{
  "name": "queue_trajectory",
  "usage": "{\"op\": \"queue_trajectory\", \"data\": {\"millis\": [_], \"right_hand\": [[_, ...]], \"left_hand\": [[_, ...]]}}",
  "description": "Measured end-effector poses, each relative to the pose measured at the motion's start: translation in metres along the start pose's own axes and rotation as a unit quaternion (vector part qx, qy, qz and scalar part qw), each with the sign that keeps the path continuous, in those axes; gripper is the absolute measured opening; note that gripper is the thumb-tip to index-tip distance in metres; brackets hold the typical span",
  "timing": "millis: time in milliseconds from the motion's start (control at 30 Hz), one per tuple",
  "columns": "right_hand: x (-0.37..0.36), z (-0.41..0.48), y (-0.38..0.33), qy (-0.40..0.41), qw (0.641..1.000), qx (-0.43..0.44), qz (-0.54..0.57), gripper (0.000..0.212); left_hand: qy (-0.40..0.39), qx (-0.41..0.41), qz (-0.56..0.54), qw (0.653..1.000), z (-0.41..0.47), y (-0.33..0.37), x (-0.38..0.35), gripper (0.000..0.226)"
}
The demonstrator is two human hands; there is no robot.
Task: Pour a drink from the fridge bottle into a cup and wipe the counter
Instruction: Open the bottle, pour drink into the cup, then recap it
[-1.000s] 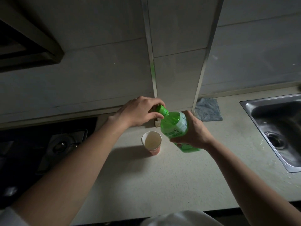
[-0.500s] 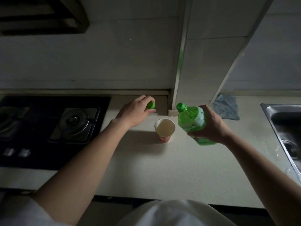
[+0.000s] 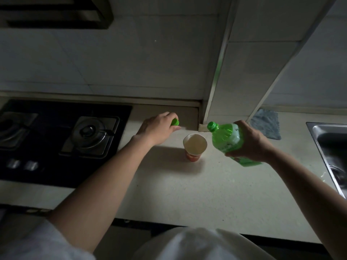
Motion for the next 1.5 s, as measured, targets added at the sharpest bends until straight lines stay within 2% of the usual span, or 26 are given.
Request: {"op": "queue_trajectory", "data": {"millis": [233,700,1500], "right_hand": [[0.008,0.005,0.001,-0.029,0.999,-0.025,-0.034,0.095],[0.017,0.01,-0.011,-0.053,0.995,0.0,-0.086,0.098],[0.028,0.015,-0.018,-0.071,0.989,0.016,-0.125,0.095]], "left_hand": [[-0.016,-0.003,0.027,1.0,-0.001,0.003,0.004,0.026],[-0.009,-0.032,0.005,0.999,0.003,0.027,0.012,0.029],[0.002,-0.027,0.012,1.0,-0.001,0.008,0.011,0.028]]}}
Point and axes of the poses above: each hand's wrist, its own z-axis towards the middle knuckle, its own x-axis out of the back of the hand, y = z × x, the point moved 2 cm from there along z, towards the middle knuckle, and after that the axes turned 2 degrees about -x, right-handed, at the moved point
